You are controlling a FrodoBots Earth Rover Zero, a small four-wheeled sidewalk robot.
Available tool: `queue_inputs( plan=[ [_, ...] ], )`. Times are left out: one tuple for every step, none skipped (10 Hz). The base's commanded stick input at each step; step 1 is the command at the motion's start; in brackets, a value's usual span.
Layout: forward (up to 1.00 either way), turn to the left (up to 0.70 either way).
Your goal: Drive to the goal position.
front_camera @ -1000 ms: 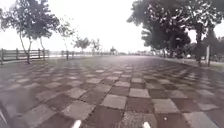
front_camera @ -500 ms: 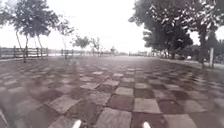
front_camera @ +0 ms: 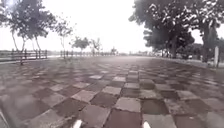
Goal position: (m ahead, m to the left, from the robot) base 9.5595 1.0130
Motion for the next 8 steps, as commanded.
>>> queue_inputs(
  plan=[
    [0.85, 0.0],
    [0.85, 0.0],
    [0.85, 0.0],
    [0.85, 0.0],
    [0.85, 0.0],
    [0.85, -0.03],
    [0.85, -0.13],
    [0.85, -0.29]
  ],
)
